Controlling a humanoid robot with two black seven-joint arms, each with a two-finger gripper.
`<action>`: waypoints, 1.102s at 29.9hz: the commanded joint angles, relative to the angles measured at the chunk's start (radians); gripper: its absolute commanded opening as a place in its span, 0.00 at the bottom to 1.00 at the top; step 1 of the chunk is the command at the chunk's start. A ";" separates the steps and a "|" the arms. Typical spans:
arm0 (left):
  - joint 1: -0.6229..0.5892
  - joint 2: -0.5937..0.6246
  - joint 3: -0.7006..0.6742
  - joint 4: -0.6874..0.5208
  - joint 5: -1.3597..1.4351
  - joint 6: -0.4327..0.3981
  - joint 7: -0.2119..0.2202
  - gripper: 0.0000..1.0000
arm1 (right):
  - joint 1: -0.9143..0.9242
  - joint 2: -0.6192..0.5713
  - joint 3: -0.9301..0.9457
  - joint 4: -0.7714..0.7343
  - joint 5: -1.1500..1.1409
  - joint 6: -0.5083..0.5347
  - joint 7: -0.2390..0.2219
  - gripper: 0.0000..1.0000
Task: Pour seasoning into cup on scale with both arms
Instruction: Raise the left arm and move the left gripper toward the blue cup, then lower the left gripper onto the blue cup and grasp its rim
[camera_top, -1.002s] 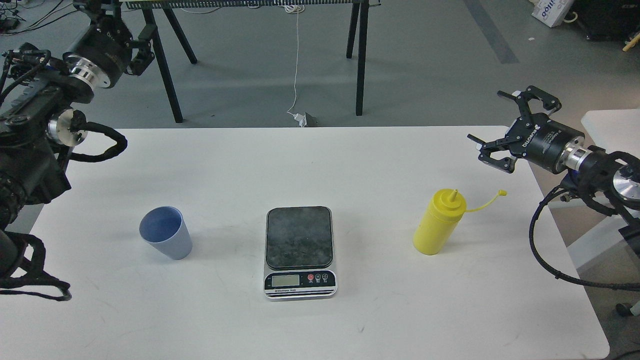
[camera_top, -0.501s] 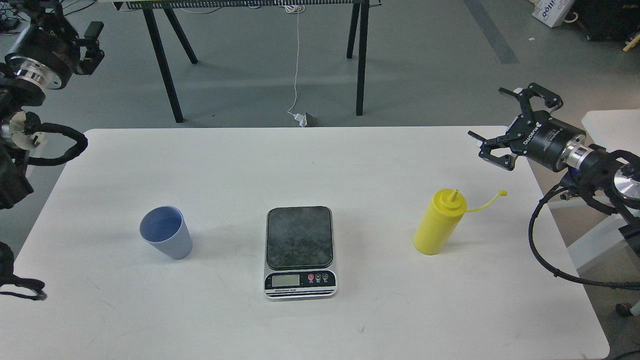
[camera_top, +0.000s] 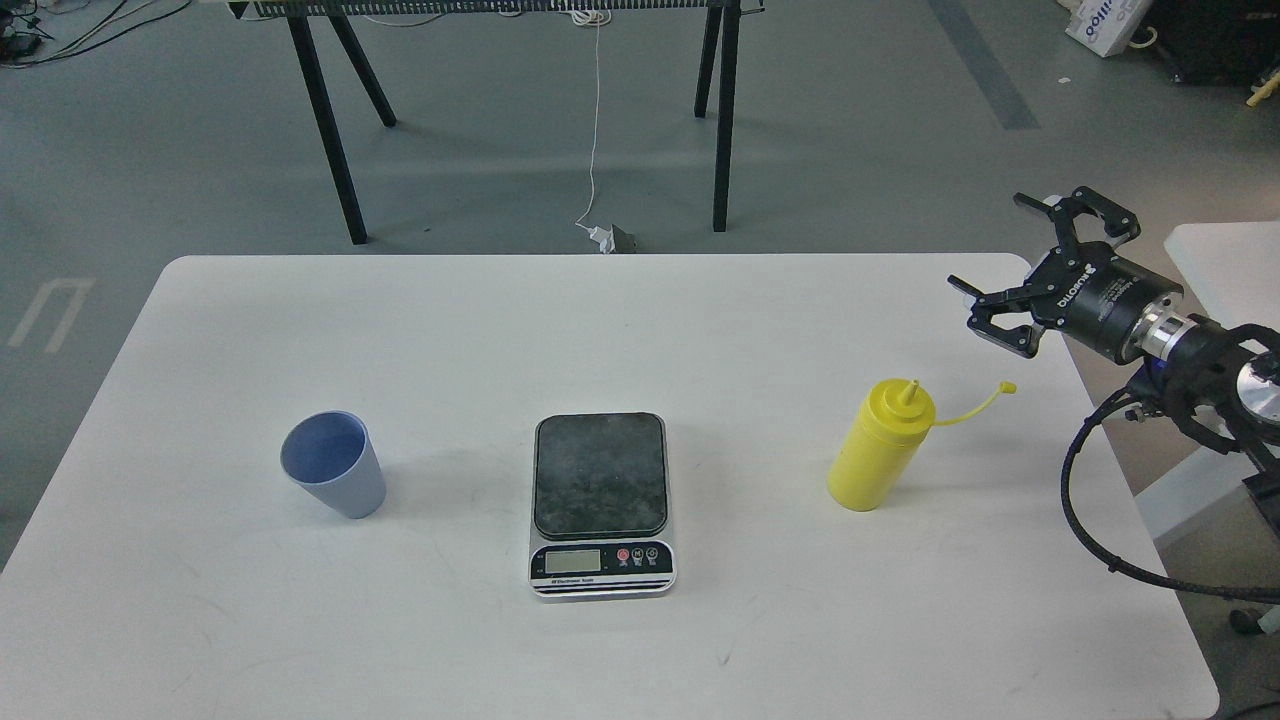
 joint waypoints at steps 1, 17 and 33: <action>-0.038 0.045 -0.001 -0.233 0.230 0.000 0.000 1.00 | -0.002 0.000 0.000 0.000 0.000 0.000 0.000 0.99; 0.140 0.072 0.123 -0.652 0.875 0.000 0.000 0.98 | -0.016 -0.003 0.006 0.000 0.002 0.000 0.000 0.99; 0.269 0.072 0.156 -0.648 0.875 0.000 0.000 0.97 | -0.032 -0.002 0.006 0.000 0.000 0.000 0.000 0.99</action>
